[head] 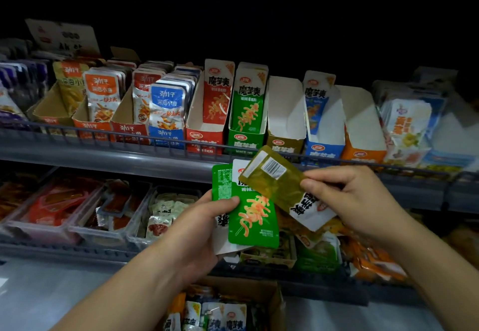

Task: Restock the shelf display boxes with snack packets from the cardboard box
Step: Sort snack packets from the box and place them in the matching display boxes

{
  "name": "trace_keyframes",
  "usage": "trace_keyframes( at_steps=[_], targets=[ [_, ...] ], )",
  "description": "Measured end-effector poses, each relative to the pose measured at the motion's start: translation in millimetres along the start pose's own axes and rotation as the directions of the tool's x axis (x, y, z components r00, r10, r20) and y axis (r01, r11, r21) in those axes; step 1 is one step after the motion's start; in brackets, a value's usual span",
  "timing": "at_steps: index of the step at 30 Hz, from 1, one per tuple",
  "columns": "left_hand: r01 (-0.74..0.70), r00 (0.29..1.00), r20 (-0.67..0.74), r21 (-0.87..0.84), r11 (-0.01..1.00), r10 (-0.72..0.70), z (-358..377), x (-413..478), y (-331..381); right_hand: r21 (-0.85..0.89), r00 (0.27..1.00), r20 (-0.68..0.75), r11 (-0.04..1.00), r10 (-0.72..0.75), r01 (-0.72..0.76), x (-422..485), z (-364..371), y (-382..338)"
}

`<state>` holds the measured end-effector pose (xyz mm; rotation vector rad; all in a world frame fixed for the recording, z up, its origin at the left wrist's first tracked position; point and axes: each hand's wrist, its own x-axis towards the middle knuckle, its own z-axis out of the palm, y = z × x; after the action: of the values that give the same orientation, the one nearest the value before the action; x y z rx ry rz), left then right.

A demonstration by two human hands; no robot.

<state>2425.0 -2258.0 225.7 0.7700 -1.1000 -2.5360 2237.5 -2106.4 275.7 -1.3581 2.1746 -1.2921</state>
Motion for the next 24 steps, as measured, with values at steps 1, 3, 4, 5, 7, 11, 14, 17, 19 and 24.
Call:
trace_keyframes(
  at_steps=[1,3,4,5,7,11,14,17,19,24],
  targets=[
    [-0.006,1.000,0.003,0.001,1.000,0.006,1.4,0.2,-0.7,-0.033,1.000,-0.003,0.999,0.007,-0.007,-0.4,-3.5,-0.2],
    [-0.018,1.000,0.004,0.001,1.000,0.018,3.3,1.0,-2.7,-0.115,1.000,-0.006,0.993,0.006,-0.007,-1.6,-11.6,-0.7],
    [-0.024,1.000,0.006,0.003,1.000,0.024,4.0,1.4,-3.5,-0.145,1.000,-0.002,0.989,-0.005,0.005,-2.6,-15.3,-0.9],
    [-0.028,1.000,0.012,0.004,1.000,0.028,5.2,1.6,-4.1,-0.160,1.000,-0.001,0.987,-0.018,0.018,-3.8,-18.9,-1.2],
    [-0.036,0.999,0.028,0.008,0.999,0.036,9.0,2.0,-5.0,-0.167,0.999,-0.020,0.985,-0.042,0.038,-7.2,-25.0,-2.1],
    [-0.044,0.997,0.060,-0.001,0.999,0.044,19.3,3.3,-9.7,0.004,1.000,0.009,1.000,-0.020,0.020,-14.8,-35.4,0.4],
    [-0.026,0.997,0.074,0.005,1.000,0.025,24.5,4.0,-15.8,0.239,0.998,0.007,0.969,0.063,-0.063,-20.3,-39.2,3.8],
    [-0.025,0.996,0.089,0.016,1.000,0.023,28.9,4.4,-21.8,0.269,0.989,-0.106,0.961,0.101,-0.070,-25.8,-36.9,5.5],
    [-0.058,0.994,0.092,0.028,0.998,0.055,33.9,4.4,-26.5,0.263,0.980,-0.131,0.959,0.147,-0.109,-28.4,-34.0,9.0],
    [-0.185,0.980,0.088,0.105,0.977,0.176,53.5,5.4,-39.7,0.491,0.932,-0.142,0.841,0.334,-0.227,-31.6,-20.1,16.6]
  ],
)
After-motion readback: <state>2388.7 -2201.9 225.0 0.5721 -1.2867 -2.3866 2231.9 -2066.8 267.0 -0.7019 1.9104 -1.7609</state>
